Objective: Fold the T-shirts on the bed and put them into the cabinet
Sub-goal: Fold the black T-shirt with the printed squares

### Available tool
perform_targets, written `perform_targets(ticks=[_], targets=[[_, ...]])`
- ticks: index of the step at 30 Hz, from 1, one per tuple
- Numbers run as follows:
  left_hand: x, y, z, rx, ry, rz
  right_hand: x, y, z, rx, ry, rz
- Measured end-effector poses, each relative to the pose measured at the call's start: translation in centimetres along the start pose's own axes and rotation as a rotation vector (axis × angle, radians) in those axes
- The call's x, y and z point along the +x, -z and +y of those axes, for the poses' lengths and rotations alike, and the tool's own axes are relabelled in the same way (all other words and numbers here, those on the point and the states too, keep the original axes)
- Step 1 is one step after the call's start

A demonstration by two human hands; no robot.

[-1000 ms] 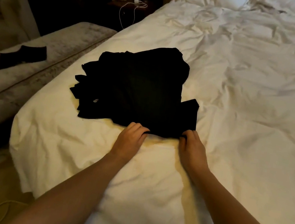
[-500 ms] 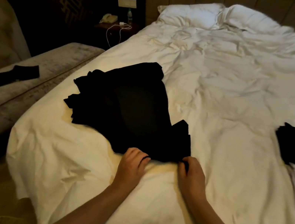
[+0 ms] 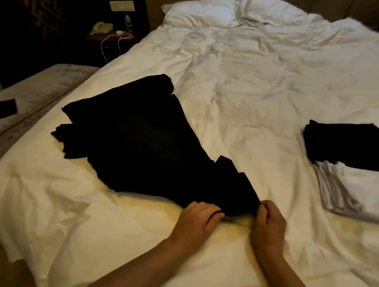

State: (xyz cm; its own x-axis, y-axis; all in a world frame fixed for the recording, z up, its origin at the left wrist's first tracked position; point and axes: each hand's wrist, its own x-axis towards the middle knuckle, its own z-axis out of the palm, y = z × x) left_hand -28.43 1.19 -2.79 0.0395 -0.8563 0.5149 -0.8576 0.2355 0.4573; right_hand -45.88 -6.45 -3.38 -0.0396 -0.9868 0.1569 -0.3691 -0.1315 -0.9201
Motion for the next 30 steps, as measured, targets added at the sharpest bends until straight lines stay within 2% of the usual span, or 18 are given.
perform_targets(ticks=[2,4,8,11,13,15,18,20,22,25,27,30], targets=[[0.2,-0.6,1.6,-0.046,0.064,-0.024,-0.3,1.1,0.2,0.059,0.012,0.014],[0.3,-1.2,2.6,-0.064,0.038,-0.018,-0.9,2.0,0.5,0.082,0.005,0.025],[0.3,-1.4,3.6,-0.019,-0.185,-0.002,-1.1,3.0,1.4,0.061,-0.12,-0.02],[0.0,-1.0,4.3,0.048,-0.303,0.029,-0.4,3.3,1.5,0.009,-0.188,-0.122],[0.2,-0.9,4.6,0.078,-0.264,0.066,0.2,3.5,1.4,0.049,-0.229,-0.201],[0.6,-0.8,4.9,0.077,-0.143,0.047,0.3,3.7,1.3,0.158,-0.268,-0.249],[1.3,-1.0,5.4,-0.139,0.148,-0.135,0.1,3.8,1.1,0.323,-0.239,-0.17],[1.7,-0.9,5.9,-0.296,0.285,-0.187,-0.3,3.4,0.9,0.32,-0.166,-0.096],[1.8,-1.1,6.0,-0.254,0.278,-0.256,-0.6,3.0,0.7,0.298,-0.095,-0.013],[0.9,-1.4,5.8,0.029,0.137,-0.434,-0.8,3.5,-0.1,0.414,-0.157,0.125],[0.0,-1.7,5.3,0.112,0.046,-0.362,-0.6,4.0,0.0,0.485,-0.213,0.185],[-0.8,-1.8,5.2,0.03,0.025,-0.158,-0.1,4.4,0.1,0.56,-0.314,0.241]])
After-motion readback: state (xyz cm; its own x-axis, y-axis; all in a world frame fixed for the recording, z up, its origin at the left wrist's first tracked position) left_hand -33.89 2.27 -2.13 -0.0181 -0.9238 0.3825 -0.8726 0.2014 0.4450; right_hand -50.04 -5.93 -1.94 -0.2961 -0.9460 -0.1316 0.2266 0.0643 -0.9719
